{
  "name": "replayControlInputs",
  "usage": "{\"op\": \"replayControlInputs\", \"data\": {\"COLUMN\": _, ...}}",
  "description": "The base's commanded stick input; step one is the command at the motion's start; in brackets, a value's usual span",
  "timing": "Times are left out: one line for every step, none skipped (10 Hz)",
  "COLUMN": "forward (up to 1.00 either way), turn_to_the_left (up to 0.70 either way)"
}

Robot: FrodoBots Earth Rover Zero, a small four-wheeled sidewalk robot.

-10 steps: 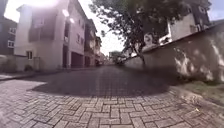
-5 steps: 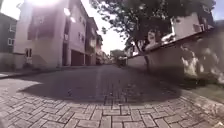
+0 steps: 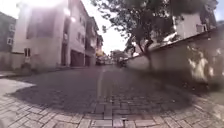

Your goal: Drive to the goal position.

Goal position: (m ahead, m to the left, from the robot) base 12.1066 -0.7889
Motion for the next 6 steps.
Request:
{"op": "replayControlInputs", "data": {"forward": 0.69, "turn_to_the_left": 0.03}}
{"op": "replayControlInputs", "data": {"forward": 0.69, "turn_to_the_left": 0.03}}
{"op": "replayControlInputs", "data": {"forward": 0.69, "turn_to_the_left": 0.03}}
{"op": "replayControlInputs", "data": {"forward": 0.69, "turn_to_the_left": 0.03}}
{"op": "replayControlInputs", "data": {"forward": 0.69, "turn_to_the_left": 0.03}}
{"op": "replayControlInputs", "data": {"forward": 0.69, "turn_to_the_left": 0.03}}
